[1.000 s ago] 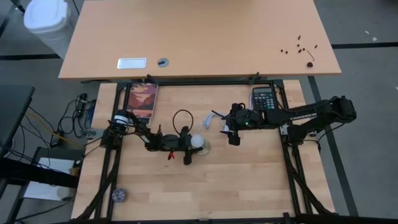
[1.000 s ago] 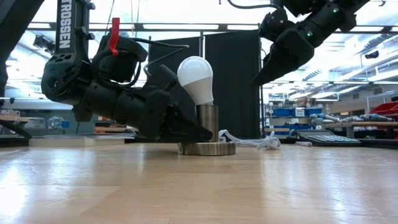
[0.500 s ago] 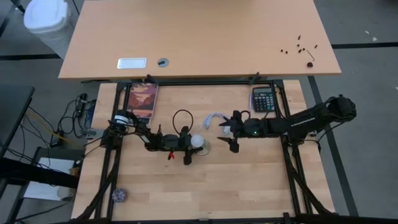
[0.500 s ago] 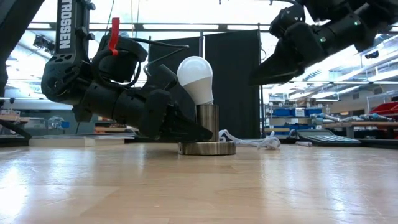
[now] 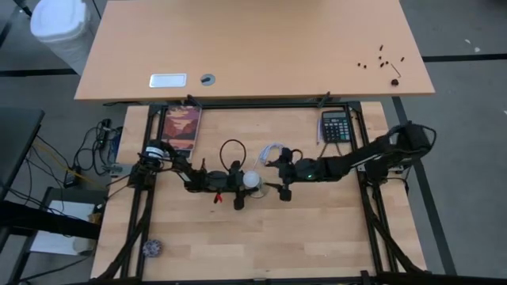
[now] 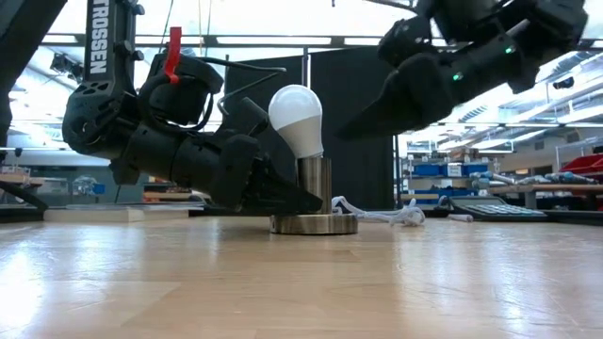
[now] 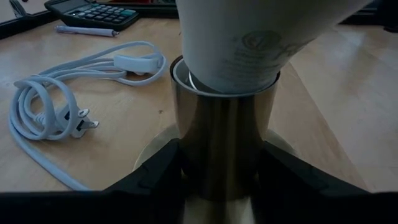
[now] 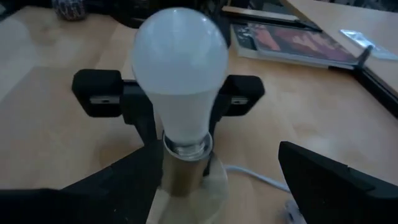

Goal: Screw lightbulb
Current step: Insert the lightbulb into the lamp

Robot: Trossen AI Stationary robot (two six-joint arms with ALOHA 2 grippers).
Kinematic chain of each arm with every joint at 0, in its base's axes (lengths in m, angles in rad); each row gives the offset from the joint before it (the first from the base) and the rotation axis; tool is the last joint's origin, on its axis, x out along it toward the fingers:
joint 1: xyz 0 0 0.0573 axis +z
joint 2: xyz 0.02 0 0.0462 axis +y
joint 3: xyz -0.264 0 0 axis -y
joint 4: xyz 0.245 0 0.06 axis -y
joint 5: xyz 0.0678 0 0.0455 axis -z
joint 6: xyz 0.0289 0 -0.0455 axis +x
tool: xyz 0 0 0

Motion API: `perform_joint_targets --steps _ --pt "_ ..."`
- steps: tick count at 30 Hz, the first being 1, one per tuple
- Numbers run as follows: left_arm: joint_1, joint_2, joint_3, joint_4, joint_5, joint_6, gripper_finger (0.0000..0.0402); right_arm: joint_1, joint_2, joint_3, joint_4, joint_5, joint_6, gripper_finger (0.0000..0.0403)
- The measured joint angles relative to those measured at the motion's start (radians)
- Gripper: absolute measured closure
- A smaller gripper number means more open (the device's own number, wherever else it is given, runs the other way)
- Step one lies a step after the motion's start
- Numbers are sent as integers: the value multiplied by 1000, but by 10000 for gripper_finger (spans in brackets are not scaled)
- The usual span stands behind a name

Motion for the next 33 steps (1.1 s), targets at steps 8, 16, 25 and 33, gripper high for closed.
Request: perform_joint_targets --steps 8,16,25,33 --pt "-4 0 0 -3 -1 3 208 0 145 94 16 -1 -15 76" --pt "-4 0 1 -2 -2 0 208 -1 182 152 17 -1 -51 78" --pt "-4 0 1 -2 -4 1 208 -1 200 161 99 -13 -41 80" --pt "-4 0 1 -2 -6 2 208 -9 200 161 131 -35 9 93"
